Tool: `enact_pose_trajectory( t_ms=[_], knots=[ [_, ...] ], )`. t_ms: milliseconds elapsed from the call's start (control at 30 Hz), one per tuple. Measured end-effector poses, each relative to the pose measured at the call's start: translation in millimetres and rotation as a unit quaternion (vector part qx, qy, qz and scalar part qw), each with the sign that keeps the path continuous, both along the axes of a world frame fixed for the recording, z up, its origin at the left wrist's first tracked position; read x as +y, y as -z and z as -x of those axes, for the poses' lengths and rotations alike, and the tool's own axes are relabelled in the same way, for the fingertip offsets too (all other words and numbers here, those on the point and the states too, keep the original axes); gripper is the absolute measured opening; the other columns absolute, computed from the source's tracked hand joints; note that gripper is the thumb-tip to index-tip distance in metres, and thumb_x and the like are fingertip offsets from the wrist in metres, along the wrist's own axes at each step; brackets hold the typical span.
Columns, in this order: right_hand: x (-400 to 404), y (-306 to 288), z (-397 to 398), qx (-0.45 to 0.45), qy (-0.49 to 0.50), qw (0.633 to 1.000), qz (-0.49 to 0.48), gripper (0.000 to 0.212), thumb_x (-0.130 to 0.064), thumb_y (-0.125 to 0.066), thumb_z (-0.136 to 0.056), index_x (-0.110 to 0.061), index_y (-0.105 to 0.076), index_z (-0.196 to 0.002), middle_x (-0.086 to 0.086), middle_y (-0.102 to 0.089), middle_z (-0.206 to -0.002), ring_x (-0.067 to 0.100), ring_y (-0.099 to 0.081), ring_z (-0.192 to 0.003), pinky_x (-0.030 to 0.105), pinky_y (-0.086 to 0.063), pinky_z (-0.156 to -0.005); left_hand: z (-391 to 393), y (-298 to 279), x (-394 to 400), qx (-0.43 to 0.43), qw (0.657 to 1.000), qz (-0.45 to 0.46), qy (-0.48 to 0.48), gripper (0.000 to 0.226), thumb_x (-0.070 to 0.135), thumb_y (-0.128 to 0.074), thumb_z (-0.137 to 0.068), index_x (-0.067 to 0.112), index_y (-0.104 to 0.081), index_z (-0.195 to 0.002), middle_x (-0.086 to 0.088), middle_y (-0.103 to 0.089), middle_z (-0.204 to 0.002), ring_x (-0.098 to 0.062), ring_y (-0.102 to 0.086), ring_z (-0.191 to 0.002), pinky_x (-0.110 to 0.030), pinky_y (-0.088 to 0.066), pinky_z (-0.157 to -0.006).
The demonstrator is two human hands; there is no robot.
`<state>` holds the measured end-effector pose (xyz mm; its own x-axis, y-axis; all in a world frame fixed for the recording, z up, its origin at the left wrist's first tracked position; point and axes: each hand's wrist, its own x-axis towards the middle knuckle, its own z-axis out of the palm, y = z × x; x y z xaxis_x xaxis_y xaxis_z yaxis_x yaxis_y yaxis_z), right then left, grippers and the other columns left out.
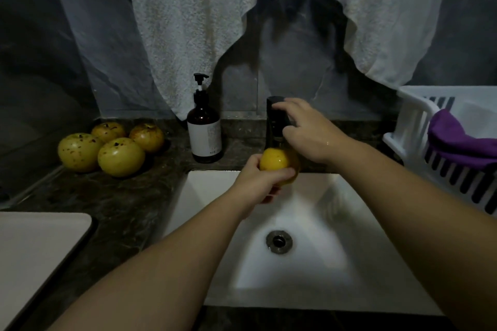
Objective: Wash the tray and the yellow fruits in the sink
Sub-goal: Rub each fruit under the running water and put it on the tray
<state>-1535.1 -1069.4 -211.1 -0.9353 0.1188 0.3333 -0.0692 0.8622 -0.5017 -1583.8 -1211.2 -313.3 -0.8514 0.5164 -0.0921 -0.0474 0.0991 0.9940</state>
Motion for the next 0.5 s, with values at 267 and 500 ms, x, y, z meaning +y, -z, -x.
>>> enact_pose_trajectory(
  t_ms=[267,500],
  knots=[
    [9.0,48.6,-27.7,0.160,0.082,0.981,0.066,0.022,-0.017,-0.051,-0.082,-0.034,-0.056,-0.094,-0.011,-0.052,-0.099,0.016,-0.056,-0.091,0.023,-0.040,-0.070,-0.9,2.2,-4.0,0.061,0.987,0.147,-0.005,0.073,0.057,-0.084,-0.068,0.034,-0.048,-0.127,0.002,-0.063,-0.111,-0.019,-0.063,-0.086,-0.031,-0.049,-0.065],
    [13.1,102.0,-34.0,-0.171,-0.042,0.983,0.056,0.106,-0.037,-0.082,-0.079,-0.048,-0.012,-0.157,-0.005,-0.026,-0.150,0.019,-0.045,-0.130,0.027,-0.041,-0.097,-4.2,8.2,-3.8,0.064,0.971,0.224,0.054,0.070,0.057,-0.081,-0.073,0.029,-0.050,-0.128,0.000,-0.062,-0.110,-0.020,-0.059,-0.094,-0.034,-0.049,-0.073]
  ],
)
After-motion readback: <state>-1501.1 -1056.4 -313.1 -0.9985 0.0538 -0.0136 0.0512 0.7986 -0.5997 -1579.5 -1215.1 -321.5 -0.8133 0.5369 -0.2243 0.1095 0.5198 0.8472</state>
